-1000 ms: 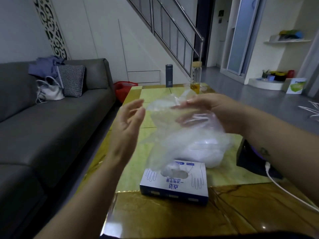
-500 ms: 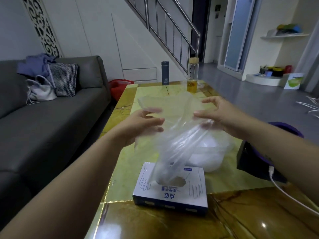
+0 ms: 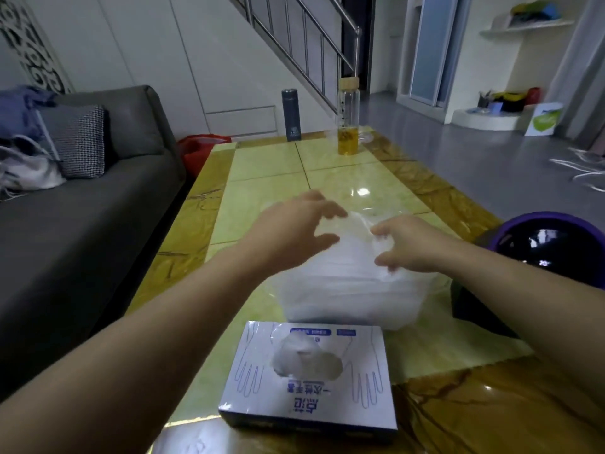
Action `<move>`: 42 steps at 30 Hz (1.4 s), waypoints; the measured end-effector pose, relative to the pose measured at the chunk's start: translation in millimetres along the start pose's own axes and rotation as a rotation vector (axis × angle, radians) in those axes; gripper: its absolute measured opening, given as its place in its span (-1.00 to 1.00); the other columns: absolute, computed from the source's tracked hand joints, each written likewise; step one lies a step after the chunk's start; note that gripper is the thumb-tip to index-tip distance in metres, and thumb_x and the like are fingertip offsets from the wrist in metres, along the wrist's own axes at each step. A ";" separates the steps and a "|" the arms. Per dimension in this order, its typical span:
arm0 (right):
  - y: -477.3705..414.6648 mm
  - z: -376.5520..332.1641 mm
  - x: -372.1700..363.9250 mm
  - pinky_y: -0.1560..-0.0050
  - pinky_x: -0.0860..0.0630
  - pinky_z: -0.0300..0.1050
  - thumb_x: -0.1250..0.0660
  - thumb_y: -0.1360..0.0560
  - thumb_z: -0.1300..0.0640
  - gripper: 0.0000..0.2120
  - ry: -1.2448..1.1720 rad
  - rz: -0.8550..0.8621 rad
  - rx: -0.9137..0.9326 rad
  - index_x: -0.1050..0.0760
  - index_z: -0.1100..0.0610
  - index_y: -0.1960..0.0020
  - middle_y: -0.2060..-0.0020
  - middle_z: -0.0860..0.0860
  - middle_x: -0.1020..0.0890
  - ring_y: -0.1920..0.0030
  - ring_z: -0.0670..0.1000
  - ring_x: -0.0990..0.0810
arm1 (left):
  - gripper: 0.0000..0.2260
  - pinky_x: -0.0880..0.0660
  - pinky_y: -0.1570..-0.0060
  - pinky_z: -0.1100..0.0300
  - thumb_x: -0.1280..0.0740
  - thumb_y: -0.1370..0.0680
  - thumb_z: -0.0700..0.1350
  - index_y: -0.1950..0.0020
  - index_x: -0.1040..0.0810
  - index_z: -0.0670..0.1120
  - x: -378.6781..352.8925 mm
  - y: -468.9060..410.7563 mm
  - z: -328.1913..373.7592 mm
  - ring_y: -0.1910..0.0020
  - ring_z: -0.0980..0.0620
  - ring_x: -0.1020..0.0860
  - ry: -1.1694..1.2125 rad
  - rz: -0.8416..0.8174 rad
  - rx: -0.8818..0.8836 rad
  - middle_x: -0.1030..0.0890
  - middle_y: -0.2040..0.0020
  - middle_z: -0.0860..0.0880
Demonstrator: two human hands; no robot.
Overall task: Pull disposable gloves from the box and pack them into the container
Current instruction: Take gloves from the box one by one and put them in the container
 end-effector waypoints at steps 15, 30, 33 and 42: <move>-19.6 -39.6 -7.8 -0.12 -0.45 -0.06 -0.45 -0.42 -0.06 -0.50 0.706 -0.049 0.246 -0.48 0.15 -0.27 -0.25 0.06 -0.42 -0.19 0.11 -0.46 | -0.52 -0.25 -0.33 0.13 -0.21 -0.62 -0.09 -0.52 -0.19 0.09 -83.1 -19.1 -6.8 -0.42 -0.03 -0.29 -0.179 -0.836 0.122 -0.24 -0.50 -0.01; -64.6 0.7 -65.8 -0.45 -0.11 0.04 -0.51 -0.36 -0.06 0.08 0.486 -0.567 0.072 0.18 0.05 -0.56 -0.55 0.03 0.05 -0.53 0.12 -0.01 | -0.47 -0.11 -0.38 0.06 -0.01 -0.64 0.17 -0.54 -0.12 -0.06 -105.9 -8.2 -25.8 -0.48 -0.11 -0.16 -0.088 -0.908 0.377 -0.15 -0.54 -0.10; -46.2 -14.0 -54.8 -0.32 -0.35 0.05 -0.50 -0.38 -0.02 -0.01 0.408 -0.576 0.027 0.08 0.03 -0.57 -0.53 0.05 -0.10 -0.46 0.15 -0.23 | -0.55 -0.13 -0.42 0.08 -0.15 -0.64 0.01 -0.52 -0.20 -0.01 -86.8 2.3 -25.7 -0.47 -0.04 -0.23 -0.033 -0.790 0.329 -0.22 -0.52 -0.03; 75.6 -75.0 2.4 0.12 -0.53 -0.28 -0.36 -0.50 0.04 -0.86 -0.018 0.076 0.491 -0.63 0.08 0.01 0.18 -0.07 -0.65 0.19 -0.17 -0.56 | -0.86 -0.49 0.21 0.44 -0.32 -0.55 -0.12 0.05 -0.54 0.15 17.2 94.6 6.7 0.19 0.32 -0.55 0.385 -0.016 0.192 -0.59 0.17 0.22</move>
Point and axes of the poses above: each hand's wrist, its own y-axis away from the middle knuckle, its own x-axis out of the back of the hand, z = x × y, the point moved 3 cm from there along -y, towards the middle knuckle
